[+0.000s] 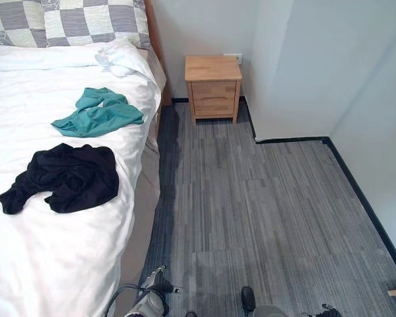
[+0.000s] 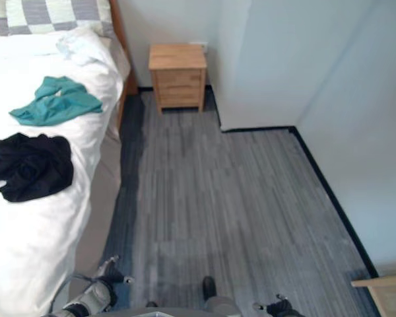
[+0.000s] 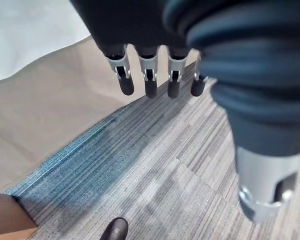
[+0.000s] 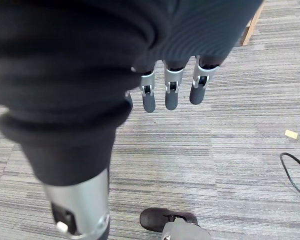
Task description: Tidy up the quilt and then pick up the clothes from the bed and put them into the laundry hamper.
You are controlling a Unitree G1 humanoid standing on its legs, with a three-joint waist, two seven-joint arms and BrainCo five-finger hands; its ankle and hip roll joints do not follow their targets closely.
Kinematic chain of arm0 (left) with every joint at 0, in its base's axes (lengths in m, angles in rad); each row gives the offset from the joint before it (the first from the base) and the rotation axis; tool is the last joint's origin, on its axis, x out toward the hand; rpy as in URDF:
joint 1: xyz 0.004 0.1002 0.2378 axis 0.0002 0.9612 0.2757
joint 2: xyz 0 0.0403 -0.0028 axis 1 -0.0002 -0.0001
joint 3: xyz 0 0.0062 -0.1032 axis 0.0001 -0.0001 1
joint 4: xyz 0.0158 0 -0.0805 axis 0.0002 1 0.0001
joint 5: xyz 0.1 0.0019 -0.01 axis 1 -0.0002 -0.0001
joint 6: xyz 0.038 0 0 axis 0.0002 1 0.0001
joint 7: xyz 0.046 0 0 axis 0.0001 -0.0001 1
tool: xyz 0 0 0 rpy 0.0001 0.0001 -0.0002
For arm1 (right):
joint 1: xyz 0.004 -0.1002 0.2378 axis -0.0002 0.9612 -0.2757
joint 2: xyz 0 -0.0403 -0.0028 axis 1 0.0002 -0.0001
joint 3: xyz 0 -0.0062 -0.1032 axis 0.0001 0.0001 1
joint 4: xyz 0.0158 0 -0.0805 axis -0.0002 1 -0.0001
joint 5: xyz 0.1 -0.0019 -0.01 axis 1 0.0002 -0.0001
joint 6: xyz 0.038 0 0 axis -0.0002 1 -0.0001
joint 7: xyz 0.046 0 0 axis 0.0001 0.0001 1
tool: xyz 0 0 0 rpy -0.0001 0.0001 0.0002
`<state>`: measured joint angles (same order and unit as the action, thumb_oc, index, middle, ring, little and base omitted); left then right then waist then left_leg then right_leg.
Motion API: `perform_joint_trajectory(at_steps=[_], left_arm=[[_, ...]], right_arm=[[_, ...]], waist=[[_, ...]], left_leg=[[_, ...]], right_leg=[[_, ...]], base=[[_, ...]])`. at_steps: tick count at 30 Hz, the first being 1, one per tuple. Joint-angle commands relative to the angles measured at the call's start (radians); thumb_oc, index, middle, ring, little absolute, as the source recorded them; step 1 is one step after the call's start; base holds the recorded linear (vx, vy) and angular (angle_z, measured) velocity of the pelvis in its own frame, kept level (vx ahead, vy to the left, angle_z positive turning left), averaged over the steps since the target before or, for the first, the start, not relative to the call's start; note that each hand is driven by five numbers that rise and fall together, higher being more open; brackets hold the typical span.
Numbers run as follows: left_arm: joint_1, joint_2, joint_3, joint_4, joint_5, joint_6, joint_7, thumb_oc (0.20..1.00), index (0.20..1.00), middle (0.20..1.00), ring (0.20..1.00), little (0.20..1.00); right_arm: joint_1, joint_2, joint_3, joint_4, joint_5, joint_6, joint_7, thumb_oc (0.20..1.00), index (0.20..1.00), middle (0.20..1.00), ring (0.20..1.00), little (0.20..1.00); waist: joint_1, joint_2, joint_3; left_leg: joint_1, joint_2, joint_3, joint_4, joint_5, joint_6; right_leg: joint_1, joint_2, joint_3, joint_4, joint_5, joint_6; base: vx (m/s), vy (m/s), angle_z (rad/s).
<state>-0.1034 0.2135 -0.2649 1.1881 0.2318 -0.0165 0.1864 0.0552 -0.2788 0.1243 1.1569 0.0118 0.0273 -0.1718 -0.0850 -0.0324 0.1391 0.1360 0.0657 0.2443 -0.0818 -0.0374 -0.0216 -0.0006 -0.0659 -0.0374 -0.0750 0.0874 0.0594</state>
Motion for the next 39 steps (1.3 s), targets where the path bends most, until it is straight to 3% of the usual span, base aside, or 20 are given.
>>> perform_joint_trajectory(at_steps=[1,8,10,11,12,14,17,18,19,21,24,26,28,30,32,33,36,37,38,39], left_arm=[[-0.001,0.062,0.087,0.043,-0.143,-0.019,0.051,1.000,1.000,1.000,1.000,1.000],[0.006,0.060,0.060,0.045,-0.097,-0.022,0.045,1.000,1.000,1.000,1.000,1.000],[0.013,0.056,0.071,0.053,-0.104,-0.021,0.039,1.000,1.000,1.000,1.000,1.000],[0.013,0.056,0.071,0.053,-0.104,-0.021,0.039,1.000,1.000,1.000,1.000,1.000],[0.005,0.055,0.073,0.043,-0.114,-0.016,0.046,1.000,1.000,1.000,1.000,1.000],[0.005,0.054,0.069,0.039,-0.112,-0.011,0.050,1.000,1.000,1.000,1.000,1.000],[0.011,0.045,0.073,0.032,-0.110,-0.016,0.045,1.000,1.000,1.000,1.000,1.000],[0.014,0.042,0.075,0.031,-0.107,-0.017,0.044,1.000,1.000,1.000,1.000,1.000],[0.013,0.042,0.075,0.030,-0.107,-0.018,0.044,1.000,1.000,1.000,1.000,1.000],[0.019,0.034,0.075,0.036,-0.092,-0.013,0.040,1.000,1.000,1.000,1.000,1.000],[0.036,0.044,0.090,0.054,-0.091,0.000,0.031,1.000,1.000,1.000,1.000,1.000],[0.032,0.062,0.093,0.067,-0.083,0.014,0.028,1.000,1.000,1.000,1.000,1.000],[0.026,0.078,0.099,0.072,-0.070,0.022,0.031,1.000,1.000,1.000,1.000,1.000],[0.014,0.088,0.099,0.060,-0.082,0.023,0.043,1.000,1.000,1.000,1.000,1.000],[0.006,0.093,0.098,0.055,-0.088,0.020,0.046,1.000,1.000,1.000,1.000,1.000],[-0.013,0.095,0.086,0.041,-0.092,0.015,0.053,1.000,1.000,1.000,1.000,1.000],[-0.036,0.097,0.068,0.034,-0.087,0.001,0.061,1.000,1.000,1.000,1.000,1.000],[-0.037,0.097,0.068,0.035,-0.087,0.001,0.061,1.000,1.000,1.000,1.000,1.000],[-0.048,0.095,0.064,0.043,-0.075,-0.004,0.064,1.000,1.000,1.000,1.000,1.000],[-0.046,0.098,0.064,0.050,-0.062,-0.005,0.063,1.000,1.000,1.000,1.000,1.000]], right_arm=[[-0.061,0.012,0.004,0.017,0.008,-0.003,-0.034,1.000,1.000,1.000,1.000,1.000],[-0.071,0.004,0.033,-0.015,-0.017,-0.014,-0.031,1.000,1.000,1.000,1.000,1.000],[-0.089,-0.012,0.059,0.008,-0.030,-0.014,-0.022,1.000,1.000,1.000,1.000,1.000],[-0.089,-0.012,0.059,0.008,-0.030,-0.014,-0.022,1.000,1.000,1.000,1.000,1.000],[-0.098,-0.027,0.072,-0.003,-0.034,-0.015,-0.022,1.000,1.000,1.000,1.000,1.000],[-0.099,-0.039,0.081,0.002,-0.039,-0.009,-0.016,1.000,1.000,1.000,1.000,1.000],[-0.107,-0.048,0.098,0.008,-0.055,-0.003,-0.005,1.000,1.000,1.000,1.000,1.000],[-0.111,-0.050,0.101,0.014,-0.065,-0.004,-0.008,1.000,1.000,1.000,1.000,1.000],[-0.112,-0.050,0.102,0.014,-0.065,-0.005,-0.008,1.000,1.000,1.000,1.000,1.000],[-0.122,-0.054,0.099,0.030,-0.084,-0.005,-0.013,1.000,1.000,1.000,1.000,1.000],[-0.119,-0.038,0.101,0.042,-0.085,-0.008,-0.015,1.000,1.000,1.000,1.000,1.000],[-0.112,-0.016,0.092,0.049,-0.073,-0.009,-0.020,1.000,1.000,1.000,1.000,1.000],[-0.107,0.002,0.084,0.038,-0.064,-0.009,-0.016,1.000,1.000,1.000,1.000,1.000],[-0.119,0.009,0.081,0.019,-0.064,-0.011,-0.012,1.000,1.000,1.000,1.000,1.000],[-0.123,0.013,0.079,0.017,-0.060,-0.012,-0.013,1.000,1.000,1.000,1.000,1.000],[-0.126,0.013,0.083,0.009,-0.053,-0.012,-0.014,1.000,1.000,1.000,1.000,1.000],[-0.127,0.003,0.082,0.004,-0.050,-0.010,-0.019,1.000,1.000,1.000,1.000,1.000],[-0.127,0.003,0.082,0.004,-0.050,-0.010,-0.019,1.000,1.000,1.000,1.000,1.000],[-0.127,0.001,0.079,0.014,-0.050,-0.005,-0.014,1.000,1.000,1.000,1.000,1.000],[-0.125,0.000,0.080,0.022,-0.060,0.000,-0.009,1.000,1.000,1.000,1.000,1.000]], waist=[[0.036,-0.020,0.076],[0.024,0.006,0.072],[0.043,0.003,0.096],[0.042,0.004,0.095],[0.064,-0.005,0.134],[0.083,-0.024,0.155],[0.117,-0.042,0.138],[0.127,-0.041,0.130],[0.128,-0.041,0.130],[0.150,-0.033,0.106],[0.169,-0.065,0.082],[0.170,-0.104,0.086],[0.154,-0.123,0.102],[0.128,-0.094,0.128],[0.118,-0.080,0.133],[0.097,-0.059,0.142],[0.073,-0.054,0.136],[0.072,-0.053,0.135],[0.042,-0.045,0.128],[0.033,-0.048,0.125]], left_leg=[[-0.014,0.026,0.029,-0.001,-0.028,-0.040],[-0.006,0.057,0.049,0.008,-0.022,-0.071],[-0.068,0.103,0.050,0.266,-0.025,-0.091],[-0.071,0.106,0.049,0.271,-0.027,-0.092],[-0.178,0.177,0.032,0.509,0.096,-0.121],[-0.248,0.205,0.042,0.636,0.097,-0.127],[-0.376,0.114,0.089,0.537,0.025,-0.078],[-0.389,0.089,0.102,0.458,-0.004,-0.084],[-0.389,0.088,0.116,0.441,0.019,-0.070],[-0.399,0.073,0.164,0.228,0.060,-0.087],[-0.385,0.060,0.158,0.211,0.066,-0.052],[-0.355,0.031,0.153,0.225,0.025,-0.008],[-0.288,0.010,0.164,0.229,-0.033,0.030],[-0.189,0.013,0.138,0.173,-0.047,0.053],[-0.147,0.017,0.118,0.138,-0.048,0.052],[-0.088,0.023,0.085,0.084,-0.032,0.037],[-0.025,0.023,0.020,0.062,-0.076,-0.016],[-0.026,0.024,0.018,0.062,-0.075,-0.017],[0.032,0.043,-0.028,0.060,-0.124,-0.049],[0.056,0.052,-0.038,0.076,-0.148,-0.056]], right_leg=[[-0.044,-0.122,-0.231,0.212,-0.115,0.128],[-0.032,-0.114,-0.244,0.187,-0.146,0.104],[0.015,-0.088,-0.234,0.141,-0.173,0.067],[0.015,-0.087,-0.235,0.141,-0.173,0.066],[0.051,-0.067,-0.238,0.128,-0.194,0.026],[0.103,-0.056,-0.248,0.102,-0.227,0.006],[0.142,-0.056,-0.235,0.059,-0.235,0.018],[0.165,-0.050,-0.227,0.049,-0.258,0.034],[0.154,-0.052,-0.229,0.050,-0.246,0.032],[0.215,-0.033,-0.240,0.041,-0.285,0.058],[0.244,-0.031,-0.234,0.123,-0.314,0.067],[0.181,-0.048,-0.223,0.339,-0.238,0.128],[0.105,-0.081,-0.204,0.571,-0.081,0.202],[-0.037,-0.094,-0.190,0.795,-0.015,0.202],[-0.082,-0.099,-0.190,0.804,-0.042,0.199],[-0.157,-0.104,-0.205,0.660,-0.085,0.157],[-0.163,-0.167,-0.177,0.231,-0.112,0.137],[-0.160,-0.165,-0.180,0.224,-0.107,0.137],[-0.196,-0.190,-0.067,0.083,-0.062,0.159],[-0.224,-0.199,-0.021,0.083,-0.038,0.175]], base=[[0.06,-0.066,0.30],[0.08,-0.137,-0.14],[0.13,-0.248,-0.13],[0.10,-0.301,-0.35],[0.29,-0.379,-0.45],[0.29,-0.293,-0.34],[0.31,-0.008,-0.11],[0.30,0.046,-0.15],[0.55,0.083,-0.46],[0.64,0.073,-0.37],[0.61,0.071,-0.01],[0.51,0.118,-0.33],[0.50,0.148,-0.31],[0.47,0.117,0.24],[0.50,0.014,0.55],[0.81,-0.100,0.38],[0.67,-0.241,0.64],[0.78,-0.317,1.27],[0.70,-0.294,0.99],[0.71,-0.291,1.13]])
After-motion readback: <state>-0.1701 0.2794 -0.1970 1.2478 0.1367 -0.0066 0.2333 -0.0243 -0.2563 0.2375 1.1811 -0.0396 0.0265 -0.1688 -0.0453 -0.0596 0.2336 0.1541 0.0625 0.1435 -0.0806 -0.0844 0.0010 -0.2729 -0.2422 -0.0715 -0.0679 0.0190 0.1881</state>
